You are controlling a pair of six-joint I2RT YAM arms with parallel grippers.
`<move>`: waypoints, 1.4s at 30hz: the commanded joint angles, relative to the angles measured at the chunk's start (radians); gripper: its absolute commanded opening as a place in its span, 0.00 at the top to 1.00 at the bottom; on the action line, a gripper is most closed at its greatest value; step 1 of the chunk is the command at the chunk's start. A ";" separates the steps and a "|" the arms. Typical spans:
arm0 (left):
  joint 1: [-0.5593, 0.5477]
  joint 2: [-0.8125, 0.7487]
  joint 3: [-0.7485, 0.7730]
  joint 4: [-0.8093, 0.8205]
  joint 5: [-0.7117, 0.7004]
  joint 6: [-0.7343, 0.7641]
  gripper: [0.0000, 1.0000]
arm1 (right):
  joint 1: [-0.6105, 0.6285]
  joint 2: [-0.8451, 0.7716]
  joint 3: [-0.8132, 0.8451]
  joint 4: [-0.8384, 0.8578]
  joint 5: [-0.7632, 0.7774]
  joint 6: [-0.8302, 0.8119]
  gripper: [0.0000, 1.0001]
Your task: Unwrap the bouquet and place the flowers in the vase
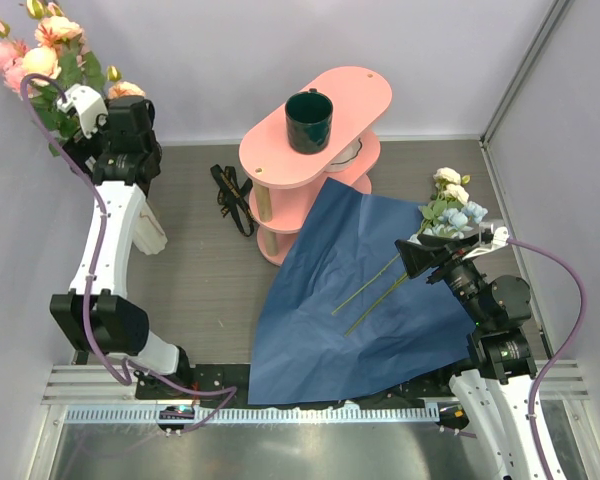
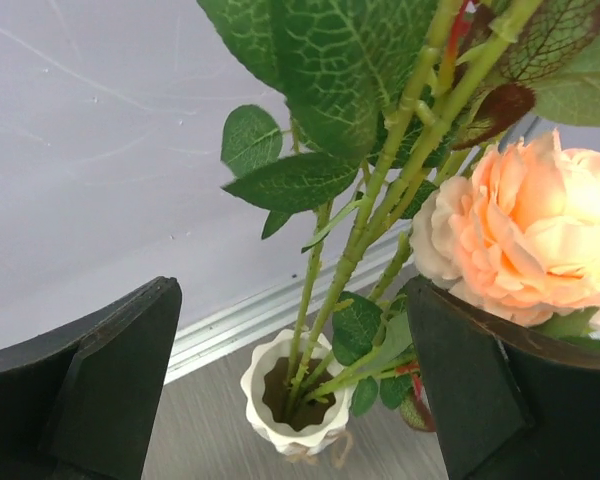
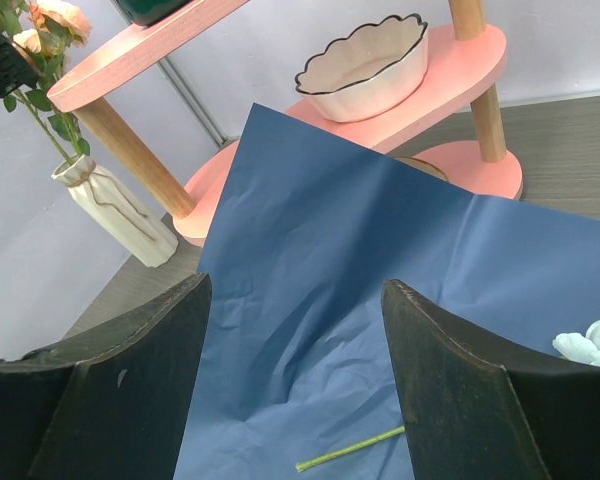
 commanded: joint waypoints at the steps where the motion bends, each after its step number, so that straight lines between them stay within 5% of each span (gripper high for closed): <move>1: 0.005 -0.097 -0.020 -0.074 0.069 -0.163 0.00 | 0.006 -0.003 0.005 0.024 0.008 -0.012 0.25; 8: 0.005 -0.290 -0.226 -0.097 0.294 -0.313 0.00 | 0.006 0.033 0.018 0.005 0.007 -0.012 0.25; 12: 0.004 -0.361 -0.309 -0.057 0.568 -0.308 0.00 | 0.005 0.089 0.037 -0.028 0.008 -0.009 0.25; 20: 0.002 -0.519 -0.502 0.243 1.109 -0.287 0.12 | 0.006 0.262 0.097 -0.166 0.132 0.065 0.26; 25: -0.053 -0.585 -0.495 0.378 1.374 -0.213 0.13 | 0.006 0.395 0.103 -0.248 0.246 0.157 0.26; 35: -0.545 -0.529 -0.358 0.455 1.693 -0.089 0.14 | -0.003 0.529 0.041 -0.279 0.414 0.328 0.26; 40: -0.865 -0.405 -0.297 0.356 1.643 0.063 0.14 | -0.010 0.508 0.004 -0.266 0.467 0.398 0.37; 42: -0.912 -0.368 -0.295 0.330 1.634 0.102 0.15 | -0.012 0.515 -0.008 -0.225 0.438 0.386 0.39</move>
